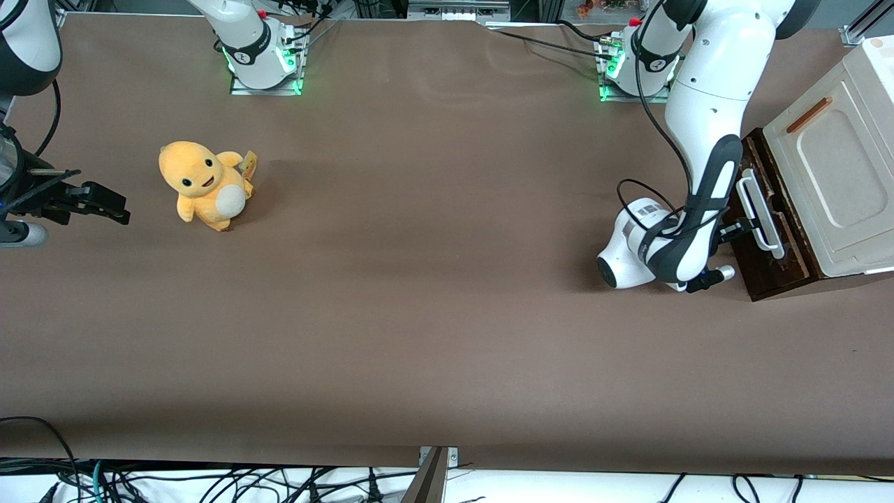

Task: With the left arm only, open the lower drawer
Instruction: 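Close the left gripper around the white bar handle, then pull the handle with the left gripper, sliding the drawer out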

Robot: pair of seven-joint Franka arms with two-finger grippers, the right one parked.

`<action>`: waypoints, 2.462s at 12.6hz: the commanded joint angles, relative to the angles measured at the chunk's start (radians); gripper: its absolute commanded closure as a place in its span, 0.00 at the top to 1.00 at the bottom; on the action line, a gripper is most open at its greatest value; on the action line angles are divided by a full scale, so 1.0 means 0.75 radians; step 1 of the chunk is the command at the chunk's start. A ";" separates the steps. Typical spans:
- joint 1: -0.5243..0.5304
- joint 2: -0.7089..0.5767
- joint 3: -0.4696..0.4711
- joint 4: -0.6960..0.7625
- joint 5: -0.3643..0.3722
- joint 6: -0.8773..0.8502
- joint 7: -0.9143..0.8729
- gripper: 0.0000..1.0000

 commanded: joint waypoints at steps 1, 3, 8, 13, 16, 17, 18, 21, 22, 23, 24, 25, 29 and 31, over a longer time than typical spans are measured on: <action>-0.037 -0.017 0.002 -0.009 -0.003 -0.027 0.005 0.17; -0.051 -0.017 0.002 -0.009 -0.013 -0.029 0.007 0.17; -0.086 -0.017 0.002 0.003 -0.052 -0.044 0.015 0.17; -0.108 -0.017 0.002 0.017 -0.079 -0.074 0.020 0.16; -0.127 -0.017 0.002 0.025 -0.099 -0.084 0.020 0.16; -0.127 -0.017 0.002 0.025 -0.101 -0.087 0.020 0.16; -0.127 -0.017 0.002 0.027 -0.113 -0.089 0.020 0.16; -0.139 -0.017 0.000 0.050 -0.136 -0.089 0.020 0.16; -0.145 -0.017 0.002 0.050 -0.138 -0.093 0.022 0.16; -0.145 -0.017 0.002 0.052 -0.144 -0.101 0.020 0.16; -0.149 -0.017 0.000 0.054 -0.152 -0.103 0.020 0.16; -0.153 -0.017 0.000 0.064 -0.154 -0.103 0.022 0.16; -0.168 -0.017 0.002 0.070 -0.177 -0.105 0.020 0.16; -0.178 -0.017 0.002 0.074 -0.185 -0.105 0.022 0.16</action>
